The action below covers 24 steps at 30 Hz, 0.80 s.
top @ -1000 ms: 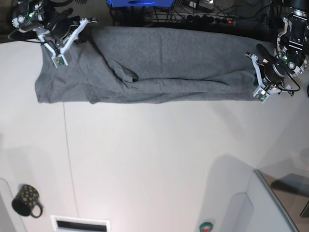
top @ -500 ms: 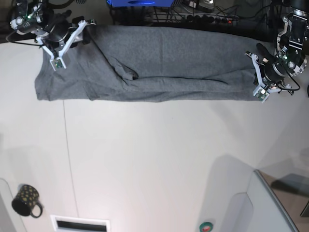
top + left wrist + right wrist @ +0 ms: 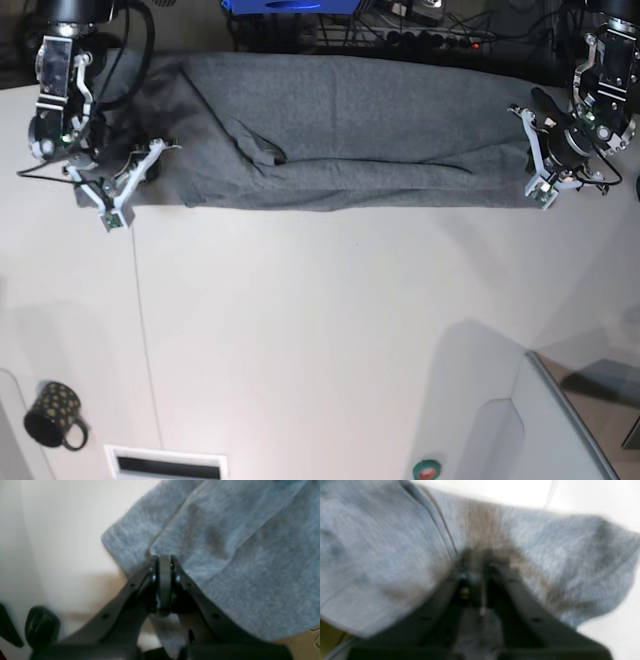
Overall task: Layout the t-shirt on the table in an organized manner, then fold the t-shirt properly
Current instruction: 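Hold the folded shirt ends with both grippers and pull them apart, then regrasp the folded shirt end with the left gripper and tuck it inward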
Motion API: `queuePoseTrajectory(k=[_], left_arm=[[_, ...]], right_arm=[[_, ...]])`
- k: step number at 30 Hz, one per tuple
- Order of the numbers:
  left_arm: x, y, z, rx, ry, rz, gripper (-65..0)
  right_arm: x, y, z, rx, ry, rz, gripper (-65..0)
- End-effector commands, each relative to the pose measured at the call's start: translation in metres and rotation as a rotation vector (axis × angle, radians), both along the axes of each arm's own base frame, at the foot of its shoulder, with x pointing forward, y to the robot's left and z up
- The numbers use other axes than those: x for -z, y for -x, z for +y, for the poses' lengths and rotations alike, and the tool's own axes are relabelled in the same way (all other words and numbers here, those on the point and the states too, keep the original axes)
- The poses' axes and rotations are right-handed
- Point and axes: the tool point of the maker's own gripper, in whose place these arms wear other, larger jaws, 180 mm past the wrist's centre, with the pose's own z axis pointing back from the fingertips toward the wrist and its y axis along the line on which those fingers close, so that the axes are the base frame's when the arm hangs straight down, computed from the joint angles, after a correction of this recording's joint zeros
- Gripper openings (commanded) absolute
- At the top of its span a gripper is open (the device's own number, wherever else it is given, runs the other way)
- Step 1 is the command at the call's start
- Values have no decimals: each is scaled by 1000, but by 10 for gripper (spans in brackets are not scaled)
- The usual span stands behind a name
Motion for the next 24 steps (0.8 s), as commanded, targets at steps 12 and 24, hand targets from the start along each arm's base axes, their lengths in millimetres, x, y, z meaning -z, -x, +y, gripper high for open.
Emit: queuePoseTrajectory(k=[12, 24], left_arm=[[-11, -14, 4, 2, -6, -46, -650], [-11, -10, -1, 22, -8, -38, -650]], right_arm=[[17, -40, -24, -22, 122, 31, -642], [18, -41, -23, -22, 131, 39, -642]])
